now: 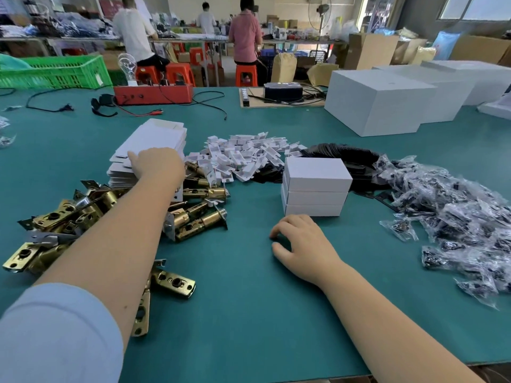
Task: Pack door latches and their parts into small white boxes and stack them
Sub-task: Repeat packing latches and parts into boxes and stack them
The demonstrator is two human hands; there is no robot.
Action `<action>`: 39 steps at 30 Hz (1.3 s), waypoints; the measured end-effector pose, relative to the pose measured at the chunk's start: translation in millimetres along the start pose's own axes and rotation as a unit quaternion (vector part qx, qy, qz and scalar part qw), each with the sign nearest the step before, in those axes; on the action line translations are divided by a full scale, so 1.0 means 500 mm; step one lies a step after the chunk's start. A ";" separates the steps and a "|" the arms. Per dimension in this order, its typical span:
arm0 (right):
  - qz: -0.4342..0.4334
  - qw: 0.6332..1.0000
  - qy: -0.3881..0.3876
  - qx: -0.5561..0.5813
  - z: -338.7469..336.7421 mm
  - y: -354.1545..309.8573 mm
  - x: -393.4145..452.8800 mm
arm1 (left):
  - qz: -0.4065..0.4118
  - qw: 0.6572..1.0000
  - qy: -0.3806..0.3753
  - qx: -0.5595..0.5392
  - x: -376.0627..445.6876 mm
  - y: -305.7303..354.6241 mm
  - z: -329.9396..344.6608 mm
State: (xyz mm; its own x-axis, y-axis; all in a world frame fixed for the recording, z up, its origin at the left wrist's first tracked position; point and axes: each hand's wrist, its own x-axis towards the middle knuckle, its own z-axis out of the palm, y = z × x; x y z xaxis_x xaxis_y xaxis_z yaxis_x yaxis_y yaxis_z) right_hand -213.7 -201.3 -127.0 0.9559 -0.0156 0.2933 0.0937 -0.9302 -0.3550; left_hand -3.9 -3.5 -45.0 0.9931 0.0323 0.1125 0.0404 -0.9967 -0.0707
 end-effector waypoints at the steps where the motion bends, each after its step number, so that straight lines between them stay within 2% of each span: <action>1: 0.000 1.000 0.000 0.000 0.000 0.000 0.001 | 0.007 1.000 0.014 0.002 0.004 0.001 -0.001; 7: 0.002 1.000 0.003 0.003 -0.001 0.002 0.004 | 0.035 0.997 0.046 -0.046 0.002 -0.002 -0.025; 10: 0.000 1.000 -0.001 0.003 -0.002 0.003 0.003 | 0.025 0.988 0.115 -0.097 -0.014 -0.013 -0.072; 12: 0.002 1.000 -0.003 0.006 -0.004 0.002 0.002 | 0.026 0.962 0.202 -0.185 -0.040 -0.020 -0.110; 14: 0.009 1.000 -0.007 0.016 -0.006 0.003 0.001 | 0.058 0.911 0.289 -0.288 -0.087 -0.026 -0.134; 16: 0.013 0.999 -0.008 0.028 -0.006 0.002 0.000 | 0.087 0.858 0.319 -0.393 -0.149 -0.028 -0.138; 18: 0.015 0.999 -0.003 0.039 -0.007 0.001 -0.004 | 0.082 0.805 0.272 -0.520 -0.206 -0.021 -0.118; 19: 0.021 0.998 -0.001 0.061 -0.008 0.000 -0.006 | 0.058 0.771 0.215 -0.597 -0.226 -0.014 -0.101; 21: 0.055 0.980 0.005 0.189 -0.014 -0.006 -0.013 | -0.004 0.663 0.064 -0.746 -0.260 0.006 -0.061; 22: 0.077 0.956 0.017 0.284 -0.018 -0.013 -0.018 | -0.025 0.617 -0.003 -0.786 -0.275 0.018 -0.039; 23: 0.094 0.922 0.038 0.373 -0.022 -0.018 -0.021 | -0.037 0.597 -0.053 -0.800 -0.291 0.031 -0.018; 25: 0.114 0.870 0.094 0.471 -0.026 -0.022 -0.023 | -0.048 0.586 -0.126 -0.799 -0.318 0.050 0.019; 26: 0.126 0.856 0.123 0.487 -0.028 -0.022 -0.022 | -0.051 0.576 -0.159 -0.801 -0.329 0.055 0.032; 28: 0.156 0.853 0.176 0.465 -0.033 -0.014 -0.018 | -0.040 0.552 -0.230 -0.801 -0.343 0.057 0.043; 29: 0.172 0.855 0.192 0.449 -0.035 -0.006 -0.017 | -0.017 0.557 -0.259 -0.789 -0.347 0.056 0.043; 31: 0.195 0.853 0.195 0.443 -0.039 0.008 -0.019 | 0.027 0.590 -0.285 -0.755 -0.352 0.056 0.046; 33: 0.199 0.847 0.169 0.463 -0.042 0.010 -0.021 | 0.046 0.645 -0.230 -0.727 -0.354 0.060 0.049; 36: 0.200 0.830 0.145 0.500 -0.042 0.005 -0.021 | 0.130 0.742 -0.087 -0.652 -0.354 0.063 0.063; 37: 0.201 0.828 0.149 0.502 -0.043 0.004 -0.021 | 0.165 0.759 -0.074 -0.625 -0.355 0.063 0.067; 39: 0.197 0.851 0.171 0.456 -0.042 0.007 -0.020 | 0.215 0.786 -0.079 -0.575 -0.362 0.068 0.075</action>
State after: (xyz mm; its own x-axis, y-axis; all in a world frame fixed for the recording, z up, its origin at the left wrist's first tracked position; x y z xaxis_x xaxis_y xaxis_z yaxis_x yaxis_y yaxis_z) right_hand -228.6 -212.1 -112.2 0.8407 -0.5116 0.1774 0.1107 -0.1583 -0.9812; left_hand -178.3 -40.3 -104.9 0.8925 -0.4082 0.1917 -0.3381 -0.3243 0.8835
